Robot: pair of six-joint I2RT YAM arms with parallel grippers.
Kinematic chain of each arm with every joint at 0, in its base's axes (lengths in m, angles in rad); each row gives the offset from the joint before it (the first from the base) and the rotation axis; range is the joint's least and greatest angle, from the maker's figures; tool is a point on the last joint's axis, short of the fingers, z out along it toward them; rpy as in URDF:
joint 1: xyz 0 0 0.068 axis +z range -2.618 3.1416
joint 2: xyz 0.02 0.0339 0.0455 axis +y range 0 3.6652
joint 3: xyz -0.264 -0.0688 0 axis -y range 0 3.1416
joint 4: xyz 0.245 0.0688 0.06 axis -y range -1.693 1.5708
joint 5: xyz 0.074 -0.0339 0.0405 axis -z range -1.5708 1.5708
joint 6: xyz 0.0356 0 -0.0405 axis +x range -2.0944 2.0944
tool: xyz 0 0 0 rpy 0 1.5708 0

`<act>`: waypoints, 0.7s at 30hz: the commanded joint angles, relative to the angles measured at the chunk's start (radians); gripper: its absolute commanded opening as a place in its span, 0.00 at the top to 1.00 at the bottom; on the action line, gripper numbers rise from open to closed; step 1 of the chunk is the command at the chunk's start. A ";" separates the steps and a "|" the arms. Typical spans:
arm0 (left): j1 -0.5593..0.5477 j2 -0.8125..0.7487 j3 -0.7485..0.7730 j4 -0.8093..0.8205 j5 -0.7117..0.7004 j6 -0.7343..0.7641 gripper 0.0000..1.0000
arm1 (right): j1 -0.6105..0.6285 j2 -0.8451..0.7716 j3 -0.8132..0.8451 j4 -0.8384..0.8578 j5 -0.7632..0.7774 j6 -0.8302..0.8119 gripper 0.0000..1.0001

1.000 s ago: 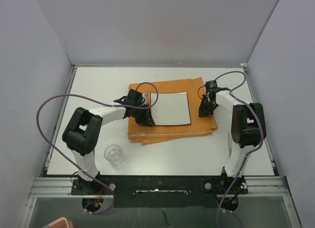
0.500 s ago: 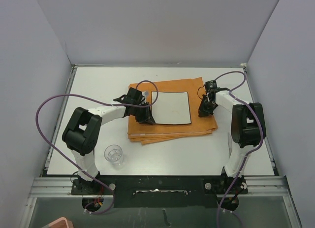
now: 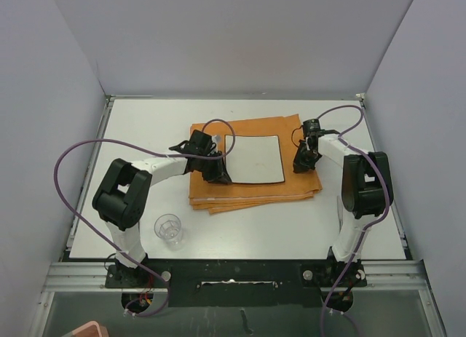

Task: Set the dinner table for one person
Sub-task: Adjust the plate on the napkin.

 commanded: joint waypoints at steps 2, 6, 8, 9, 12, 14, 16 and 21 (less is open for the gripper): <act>-0.034 -0.028 -0.012 0.134 -0.003 -0.029 0.84 | 0.028 0.039 0.005 -0.006 -0.010 0.013 1.00; -0.047 -0.033 -0.054 0.164 -0.022 -0.057 0.85 | 0.034 0.051 0.018 -0.005 -0.013 0.015 1.00; -0.048 -0.034 -0.067 0.174 -0.024 -0.061 0.86 | 0.038 0.055 0.024 -0.008 -0.013 0.016 1.00; -0.048 -0.033 -0.069 0.172 -0.026 -0.062 0.86 | 0.038 0.055 0.026 -0.008 -0.013 0.016 1.00; -0.048 -0.029 -0.064 0.170 -0.024 -0.056 0.85 | 0.040 0.053 0.028 -0.011 -0.013 0.014 1.00; -0.048 -0.025 -0.049 0.150 -0.025 -0.041 0.81 | 0.039 0.053 0.031 -0.016 -0.012 0.012 1.00; -0.046 -0.024 -0.033 0.127 -0.032 -0.023 0.73 | 0.040 0.050 0.033 -0.017 -0.010 0.011 1.00; -0.047 -0.035 0.003 0.070 -0.064 0.005 0.59 | 0.039 0.039 0.041 -0.029 -0.001 0.009 1.00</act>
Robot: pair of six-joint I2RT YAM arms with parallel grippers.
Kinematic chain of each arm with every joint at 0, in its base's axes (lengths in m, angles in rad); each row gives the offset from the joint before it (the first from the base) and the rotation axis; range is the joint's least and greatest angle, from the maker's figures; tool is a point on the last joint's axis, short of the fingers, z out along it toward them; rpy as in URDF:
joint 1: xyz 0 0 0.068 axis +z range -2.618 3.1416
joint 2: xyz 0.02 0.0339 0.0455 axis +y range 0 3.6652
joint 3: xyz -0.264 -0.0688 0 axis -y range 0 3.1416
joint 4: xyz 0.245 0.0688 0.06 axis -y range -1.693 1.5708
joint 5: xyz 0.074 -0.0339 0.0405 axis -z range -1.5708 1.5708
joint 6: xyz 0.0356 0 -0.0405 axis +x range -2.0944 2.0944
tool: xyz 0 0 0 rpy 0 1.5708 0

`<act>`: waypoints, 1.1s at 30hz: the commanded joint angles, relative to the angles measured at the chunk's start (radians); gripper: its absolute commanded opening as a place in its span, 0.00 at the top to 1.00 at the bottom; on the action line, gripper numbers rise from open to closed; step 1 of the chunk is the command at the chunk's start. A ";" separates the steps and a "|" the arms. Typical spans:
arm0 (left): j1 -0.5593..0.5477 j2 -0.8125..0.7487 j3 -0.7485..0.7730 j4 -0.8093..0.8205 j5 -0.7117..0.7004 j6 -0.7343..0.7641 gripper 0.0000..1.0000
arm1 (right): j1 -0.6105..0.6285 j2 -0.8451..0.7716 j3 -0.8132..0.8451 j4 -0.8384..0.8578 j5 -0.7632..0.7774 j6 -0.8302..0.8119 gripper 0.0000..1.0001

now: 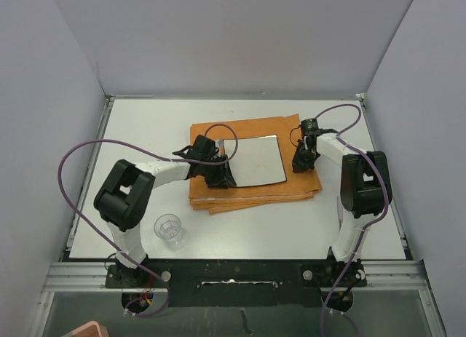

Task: Set the dinner table for one person
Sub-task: Adjust the plate on the napkin, then adjust the napkin at the center of the board.

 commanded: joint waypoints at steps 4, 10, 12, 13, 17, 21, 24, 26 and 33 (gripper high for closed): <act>-0.004 -0.052 0.120 -0.105 -0.100 0.080 0.55 | 0.026 0.015 0.045 -0.031 0.003 0.011 1.00; -0.001 -0.121 0.269 -0.258 -0.223 0.170 0.53 | 0.034 -0.035 0.116 -0.067 0.055 -0.006 1.00; 0.001 -0.173 0.290 -0.272 -0.319 0.195 0.52 | 0.039 -0.061 0.145 -0.068 0.082 -0.036 1.00; 0.007 -0.199 0.292 -0.271 -0.374 0.205 0.51 | 0.040 -0.073 0.160 -0.071 0.102 -0.054 1.00; 0.064 -0.266 0.257 -0.239 -0.474 0.226 0.44 | 0.042 -0.161 0.179 -0.021 0.145 -0.149 1.00; 0.163 -0.218 0.182 -0.245 -0.382 0.162 0.44 | 0.066 -0.318 0.093 0.150 0.093 -0.287 1.00; 0.191 -0.143 0.111 -0.233 -0.324 0.109 0.46 | 0.091 -0.410 0.039 0.220 0.053 -0.334 1.00; 0.191 -0.084 0.093 -0.203 -0.285 0.089 0.48 | 0.109 -0.466 -0.008 0.277 0.017 -0.345 0.97; 0.180 0.105 0.175 -0.159 -0.211 0.031 0.76 | 0.148 -0.537 -0.035 0.290 -0.061 -0.368 0.95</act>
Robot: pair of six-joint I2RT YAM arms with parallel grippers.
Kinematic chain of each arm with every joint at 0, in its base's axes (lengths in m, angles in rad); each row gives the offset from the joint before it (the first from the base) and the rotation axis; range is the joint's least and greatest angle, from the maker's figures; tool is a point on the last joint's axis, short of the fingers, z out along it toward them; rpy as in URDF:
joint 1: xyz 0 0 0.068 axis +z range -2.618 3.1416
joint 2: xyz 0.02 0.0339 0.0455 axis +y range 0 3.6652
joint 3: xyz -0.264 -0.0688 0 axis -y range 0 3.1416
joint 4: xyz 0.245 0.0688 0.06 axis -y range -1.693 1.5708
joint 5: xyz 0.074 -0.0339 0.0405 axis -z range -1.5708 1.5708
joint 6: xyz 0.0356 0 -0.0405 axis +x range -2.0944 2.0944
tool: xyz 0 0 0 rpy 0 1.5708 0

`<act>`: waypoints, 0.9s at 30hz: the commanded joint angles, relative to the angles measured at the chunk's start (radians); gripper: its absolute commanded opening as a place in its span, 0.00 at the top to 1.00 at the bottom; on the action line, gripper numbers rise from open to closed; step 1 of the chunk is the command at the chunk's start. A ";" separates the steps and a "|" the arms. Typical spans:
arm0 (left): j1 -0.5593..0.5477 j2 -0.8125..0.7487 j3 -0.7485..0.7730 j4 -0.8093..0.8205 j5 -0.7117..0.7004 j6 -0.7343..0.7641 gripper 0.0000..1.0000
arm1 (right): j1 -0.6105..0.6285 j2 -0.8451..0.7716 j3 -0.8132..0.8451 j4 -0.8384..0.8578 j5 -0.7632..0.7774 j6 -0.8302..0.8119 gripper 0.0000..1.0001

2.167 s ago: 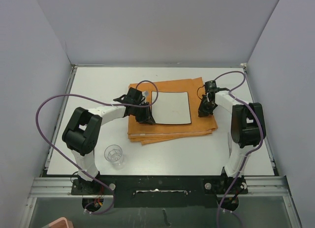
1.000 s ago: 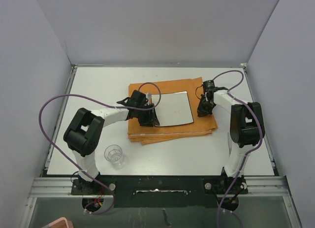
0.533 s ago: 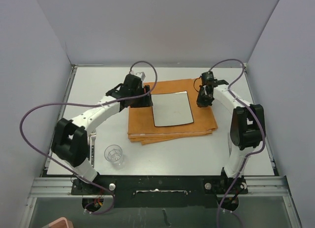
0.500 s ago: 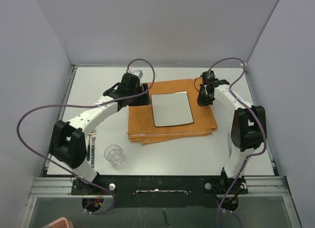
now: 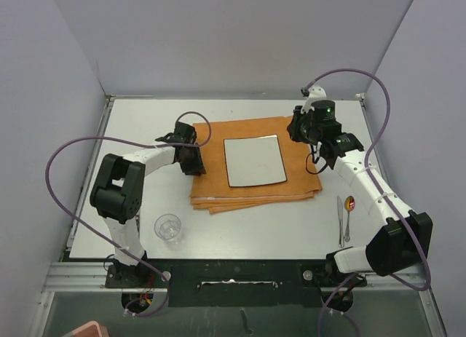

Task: Set the dinner table for one person
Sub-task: Adjust the napkin at the center of the board.

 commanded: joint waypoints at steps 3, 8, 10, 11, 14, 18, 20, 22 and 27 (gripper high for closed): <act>-0.016 0.117 0.105 0.066 0.064 -0.042 0.82 | 0.026 -0.018 -0.009 0.024 -0.051 -0.052 0.96; -0.014 0.185 0.163 0.030 0.047 -0.036 0.86 | 0.036 -0.030 -0.019 0.010 -0.052 -0.052 0.96; -0.012 0.192 0.171 0.022 0.034 -0.035 0.87 | 0.037 -0.025 -0.017 0.004 -0.055 -0.051 0.97; -0.010 0.194 0.174 0.018 0.024 -0.034 0.87 | 0.038 -0.021 -0.016 0.000 -0.056 -0.051 0.97; -0.008 0.197 0.193 -0.011 -0.009 -0.023 0.87 | 0.040 -0.006 -0.014 -0.002 -0.058 -0.048 0.97; -0.006 0.184 0.206 -0.056 -0.046 -0.018 0.95 | 0.040 0.024 0.001 -0.008 -0.055 -0.041 0.97; -0.006 0.169 0.199 -0.070 -0.063 -0.018 1.00 | 0.042 0.038 0.005 -0.004 -0.056 -0.034 0.97; -0.008 0.149 0.189 -0.089 -0.093 -0.018 1.00 | 0.045 0.052 0.007 -0.002 -0.057 -0.025 0.97; -0.007 0.097 0.149 -0.149 -0.162 -0.045 1.00 | 0.060 0.079 0.022 -0.011 -0.052 -0.006 0.97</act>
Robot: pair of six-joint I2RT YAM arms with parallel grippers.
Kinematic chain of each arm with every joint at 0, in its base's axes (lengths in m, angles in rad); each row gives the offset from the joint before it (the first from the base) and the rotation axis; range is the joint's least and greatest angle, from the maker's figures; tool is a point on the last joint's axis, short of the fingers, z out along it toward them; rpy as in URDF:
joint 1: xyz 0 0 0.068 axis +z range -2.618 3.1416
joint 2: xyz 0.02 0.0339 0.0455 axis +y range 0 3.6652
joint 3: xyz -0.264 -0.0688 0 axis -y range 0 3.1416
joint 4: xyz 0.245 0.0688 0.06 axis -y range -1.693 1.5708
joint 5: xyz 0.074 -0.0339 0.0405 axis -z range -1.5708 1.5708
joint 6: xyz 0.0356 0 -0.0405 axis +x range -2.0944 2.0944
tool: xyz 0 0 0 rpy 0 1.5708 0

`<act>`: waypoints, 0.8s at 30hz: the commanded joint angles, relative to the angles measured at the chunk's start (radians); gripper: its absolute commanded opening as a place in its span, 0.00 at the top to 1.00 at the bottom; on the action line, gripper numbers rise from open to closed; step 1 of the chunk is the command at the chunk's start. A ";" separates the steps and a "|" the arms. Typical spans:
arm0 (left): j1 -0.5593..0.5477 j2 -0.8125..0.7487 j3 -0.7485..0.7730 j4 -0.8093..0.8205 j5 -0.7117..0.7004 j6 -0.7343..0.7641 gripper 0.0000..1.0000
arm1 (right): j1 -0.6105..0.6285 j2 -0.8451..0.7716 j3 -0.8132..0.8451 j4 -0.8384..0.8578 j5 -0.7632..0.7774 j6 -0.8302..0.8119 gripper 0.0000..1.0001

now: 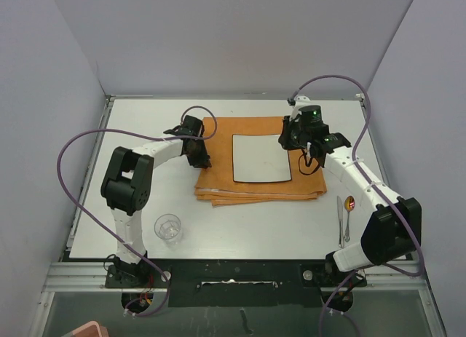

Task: Set the dinner table for one person
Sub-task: Adjust the napkin at the center of the board.

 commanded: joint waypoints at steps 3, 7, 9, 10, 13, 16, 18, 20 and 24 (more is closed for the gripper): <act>0.010 -0.058 -0.063 -0.131 -0.178 -0.018 1.00 | 0.025 0.012 0.059 0.012 0.005 0.023 0.97; 0.009 -0.085 -0.102 -0.147 -0.217 -0.038 1.00 | 0.032 0.024 0.086 -0.009 0.020 0.014 0.97; 0.010 -0.086 -0.107 -0.165 -0.229 -0.046 1.00 | 0.032 0.028 0.093 -0.017 0.030 0.012 0.97; 0.010 -0.087 -0.109 -0.177 -0.234 -0.047 1.00 | 0.032 0.030 0.095 -0.020 0.032 0.011 0.97; 0.009 -0.096 -0.124 -0.184 -0.236 -0.042 1.00 | 0.032 0.031 0.101 -0.026 0.040 0.012 0.97; 0.009 -0.102 -0.125 -0.173 -0.229 -0.022 1.00 | 0.032 0.036 0.105 -0.026 0.047 0.007 0.97; 0.008 -0.091 -0.106 -0.177 -0.233 -0.009 1.00 | 0.032 0.044 0.108 -0.026 0.059 0.006 0.97; 0.008 -0.076 -0.073 -0.194 -0.252 0.006 1.00 | 0.032 0.053 0.110 -0.023 0.076 0.008 0.97; 0.008 -0.043 0.010 -0.206 -0.263 0.060 1.00 | 0.032 0.078 0.114 -0.023 0.095 0.028 0.97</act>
